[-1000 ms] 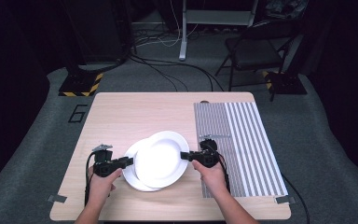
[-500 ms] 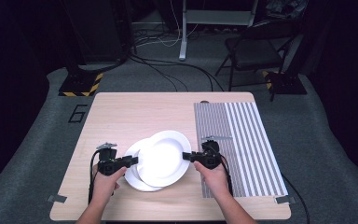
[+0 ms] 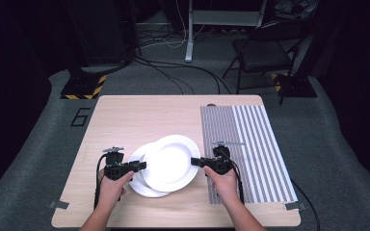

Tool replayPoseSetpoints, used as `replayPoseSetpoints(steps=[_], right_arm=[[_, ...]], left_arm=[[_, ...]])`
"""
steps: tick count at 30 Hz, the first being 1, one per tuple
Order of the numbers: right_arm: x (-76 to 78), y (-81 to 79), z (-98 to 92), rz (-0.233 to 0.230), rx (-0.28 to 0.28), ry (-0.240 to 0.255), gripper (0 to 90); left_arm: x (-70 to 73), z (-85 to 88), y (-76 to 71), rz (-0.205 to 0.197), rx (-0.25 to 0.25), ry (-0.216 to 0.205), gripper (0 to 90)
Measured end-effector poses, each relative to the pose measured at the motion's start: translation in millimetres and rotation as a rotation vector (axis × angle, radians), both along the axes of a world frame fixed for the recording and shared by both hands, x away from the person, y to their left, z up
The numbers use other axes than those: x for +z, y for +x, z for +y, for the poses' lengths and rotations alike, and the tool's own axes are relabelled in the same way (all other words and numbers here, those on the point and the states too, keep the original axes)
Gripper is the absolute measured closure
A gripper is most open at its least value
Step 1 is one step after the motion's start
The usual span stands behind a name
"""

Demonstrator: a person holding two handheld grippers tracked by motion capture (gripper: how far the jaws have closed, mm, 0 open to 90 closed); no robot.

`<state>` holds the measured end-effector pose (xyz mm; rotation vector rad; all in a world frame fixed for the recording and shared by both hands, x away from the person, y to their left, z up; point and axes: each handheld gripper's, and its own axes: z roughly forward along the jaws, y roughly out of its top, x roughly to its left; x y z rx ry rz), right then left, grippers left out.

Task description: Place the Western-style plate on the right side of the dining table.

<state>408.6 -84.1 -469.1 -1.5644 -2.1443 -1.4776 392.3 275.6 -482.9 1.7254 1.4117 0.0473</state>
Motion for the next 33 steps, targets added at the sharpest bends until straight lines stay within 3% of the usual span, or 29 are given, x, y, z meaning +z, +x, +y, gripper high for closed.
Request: replayPoseSetpoints(steps=[9,17,27,33], right_arm=[[-5.0,-0.3,-3.4,0.017,-0.011,0.015,72.1],[-5.7,-2.3,-3.7,0.015,-0.015,0.015,71.7],[-6.4,-2.8,-3.7,0.009,-0.020,0.014,71.4],[-5.7,-4.1,-2.8,0.006,-0.027,0.003,71.0]], left_arm=[[-0.6,-5.2,2.3,0.005,-0.024,-0.007,54.9],[-1.5,-11.5,1.9,0.024,-0.008,-0.009,51.6],[-4.0,-16.8,1.2,0.038,-0.018,0.013,50.0],[-3.8,-21.7,-1.4,0.035,0.001,0.026,49.9]])
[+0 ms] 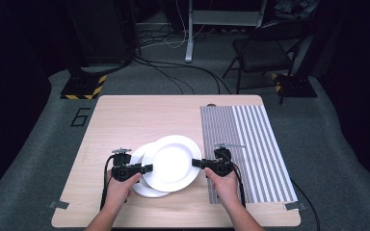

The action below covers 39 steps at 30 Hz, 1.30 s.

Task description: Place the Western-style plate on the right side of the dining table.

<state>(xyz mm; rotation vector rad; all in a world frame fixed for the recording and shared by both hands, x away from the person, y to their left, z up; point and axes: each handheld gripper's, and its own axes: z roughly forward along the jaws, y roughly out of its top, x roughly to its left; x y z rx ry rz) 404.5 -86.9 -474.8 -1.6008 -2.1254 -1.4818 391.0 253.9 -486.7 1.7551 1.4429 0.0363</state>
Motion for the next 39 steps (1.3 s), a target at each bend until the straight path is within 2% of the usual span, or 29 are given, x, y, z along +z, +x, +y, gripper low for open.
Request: replayPoseSetpoints(steps=[5,7,10,13,15,19,20,22,27,39], right_arm=[[2.8,-2.5,3.1,-0.009,-0.011,-0.030,69.5],[4.2,-3.8,5.7,-0.028,-0.015,-0.066,67.5],[6.5,-5.7,8.6,-0.052,-0.021,-0.105,64.0],[18.3,-9.5,12.6,-0.089,-0.025,-0.210,56.0],[19.7,-9.4,12.3,-0.091,-0.018,-0.214,54.7],[20.4,-10.2,16.2,-0.084,0.000,-0.254,52.5],[20.4,-10.9,17.2,-0.078,-0.004,-0.258,51.9],[20.6,-11.7,18.2,-0.075,-0.005,-0.269,50.9],[20.7,-11.6,17.9,-0.065,-0.007,-0.267,50.2],[20.1,-11.1,19.4,-0.047,-0.013,-0.271,49.3]], left_arm=[[-0.2,1.1,-0.6,-0.003,-0.002,0.003,50.1],[0.6,0.7,-1.2,0.001,0.010,-0.013,50.6],[0.9,1.3,-1.4,0.003,0.008,-0.012,50.9],[1.8,3.0,-2.0,-0.003,-0.001,-0.002,51.2],[2.1,2.7,-2.4,-0.002,0.001,-0.002,51.2],[4.7,2.2,-4.5,-0.012,0.008,-0.001,51.2],[5.6,1.4,-5.2,-0.011,0.017,-0.012,51.3],[6.8,2.6,-5.6,-0.020,0.007,-0.006,51.4],[8.4,1.4,-7.0,-0.023,0.022,-0.014,51.6],[14.4,-0.8,-11.7,-0.030,0.028,0.006,51.6]])
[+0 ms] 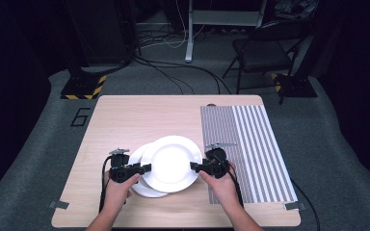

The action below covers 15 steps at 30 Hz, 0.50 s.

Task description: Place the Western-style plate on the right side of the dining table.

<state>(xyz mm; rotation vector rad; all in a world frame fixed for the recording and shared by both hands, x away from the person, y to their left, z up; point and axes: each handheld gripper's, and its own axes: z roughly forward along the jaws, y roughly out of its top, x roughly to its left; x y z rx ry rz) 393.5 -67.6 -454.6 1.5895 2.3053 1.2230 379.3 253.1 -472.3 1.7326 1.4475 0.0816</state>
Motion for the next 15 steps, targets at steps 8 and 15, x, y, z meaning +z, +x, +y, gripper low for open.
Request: replayPoseSetpoints(steps=[8,15], right_arm=[[-0.1,-0.1,0.7,0.018,-0.024,0.021,49.7],[0.8,0.9,2.2,0.018,-0.034,0.049,49.4]], left_arm=[[4.8,1.8,-2.4,-0.012,0.004,0.005,51.6],[8.1,3.7,-4.4,-0.022,0.012,0.000,51.6]])
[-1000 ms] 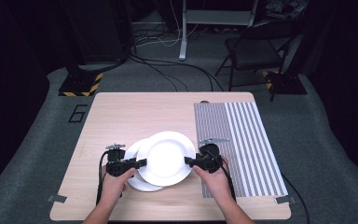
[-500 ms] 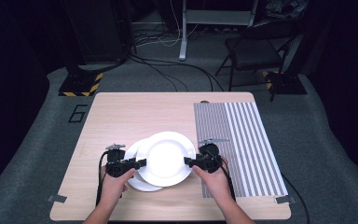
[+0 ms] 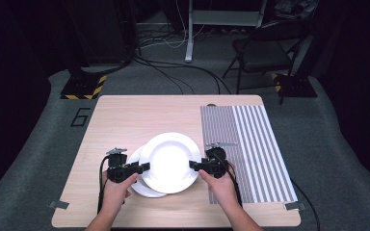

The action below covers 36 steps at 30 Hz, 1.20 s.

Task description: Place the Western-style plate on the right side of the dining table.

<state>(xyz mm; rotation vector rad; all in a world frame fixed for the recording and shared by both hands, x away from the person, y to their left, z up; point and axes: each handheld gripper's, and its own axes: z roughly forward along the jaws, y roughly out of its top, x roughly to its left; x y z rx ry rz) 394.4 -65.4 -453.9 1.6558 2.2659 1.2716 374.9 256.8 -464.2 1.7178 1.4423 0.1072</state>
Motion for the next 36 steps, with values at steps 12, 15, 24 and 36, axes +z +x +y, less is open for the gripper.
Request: replayPoseSetpoints(steps=[12,15,24,36], right_arm=[[1.8,1.9,2.1,0.008,-0.031,0.013,48.5],[3.2,1.7,2.2,0.013,-0.035,0.019,48.3],[4.1,0.9,2.5,0.021,-0.033,0.028,47.8],[5.1,-0.5,-1.0,0.011,-0.038,0.031,47.7]], left_arm=[[1.5,0.0,-2.0,0.005,0.007,-0.006,51.7],[2.4,-0.8,-2.2,0.008,0.016,-0.012,51.7],[7.0,0.8,-2.9,-0.005,0.020,-0.021,51.7],[8.8,-2.3,-1.1,-0.009,0.005,-0.018,51.7]])
